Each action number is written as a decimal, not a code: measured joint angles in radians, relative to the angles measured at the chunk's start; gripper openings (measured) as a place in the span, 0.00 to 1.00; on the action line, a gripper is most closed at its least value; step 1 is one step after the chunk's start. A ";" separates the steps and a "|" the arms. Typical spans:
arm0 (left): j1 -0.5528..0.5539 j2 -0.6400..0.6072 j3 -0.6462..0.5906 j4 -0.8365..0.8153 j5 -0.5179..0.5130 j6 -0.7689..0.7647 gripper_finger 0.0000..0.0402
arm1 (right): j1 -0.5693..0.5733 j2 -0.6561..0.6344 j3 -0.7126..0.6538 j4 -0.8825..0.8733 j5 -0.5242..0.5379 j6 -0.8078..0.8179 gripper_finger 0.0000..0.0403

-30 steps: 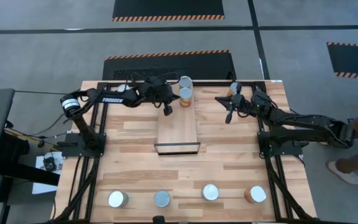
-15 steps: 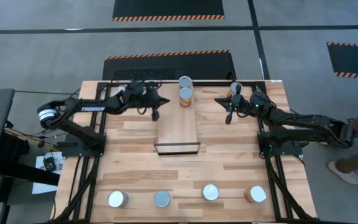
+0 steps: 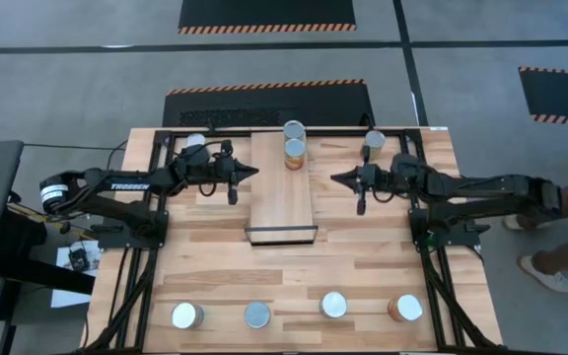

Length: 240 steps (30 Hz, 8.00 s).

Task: Pick and place cans onto a shelf
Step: Put the bottom canned peaches on the shelf, then put the bottom canned green peas on the shelf

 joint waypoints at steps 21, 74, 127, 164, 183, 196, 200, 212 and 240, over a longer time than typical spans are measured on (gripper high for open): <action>0.011 0.001 -0.060 0.126 0.112 0.020 0.00 | 0.639 0.033 0.319 -0.634 0.408 0.487 0.02; 0.023 0.002 -0.066 0.090 0.086 -0.024 0.00 | 0.664 0.706 0.555 -0.758 -0.165 0.855 0.02; 0.023 0.002 -0.066 0.043 0.049 0.006 0.00 | -0.162 1.019 1.394 -1.429 -0.066 0.268 0.01; 0.023 0.001 -0.066 0.032 0.049 0.003 0.00 | -0.156 0.989 1.213 -1.255 0.033 0.489 0.03; 0.023 0.001 -0.066 0.031 0.049 0.005 0.00 | -0.154 0.991 1.227 -1.247 0.082 0.419 0.15; 0.023 0.001 -0.066 0.015 0.048 0.017 0.00 | -0.028 0.803 1.091 -1.329 0.079 0.166 0.03; 0.023 0.002 -0.066 0.012 0.049 0.016 0.00 | 0.003 0.756 0.904 -1.109 0.042 0.136 0.03; 0.023 0.001 -0.066 -0.011 0.049 0.048 0.00 | 0.038 0.414 0.599 -0.644 0.106 0.088 0.01; -0.796 -0.147 0.339 -0.848 -0.653 -0.178 0.00 | -0.051 0.031 -0.189 0.408 -0.031 0.021 0.01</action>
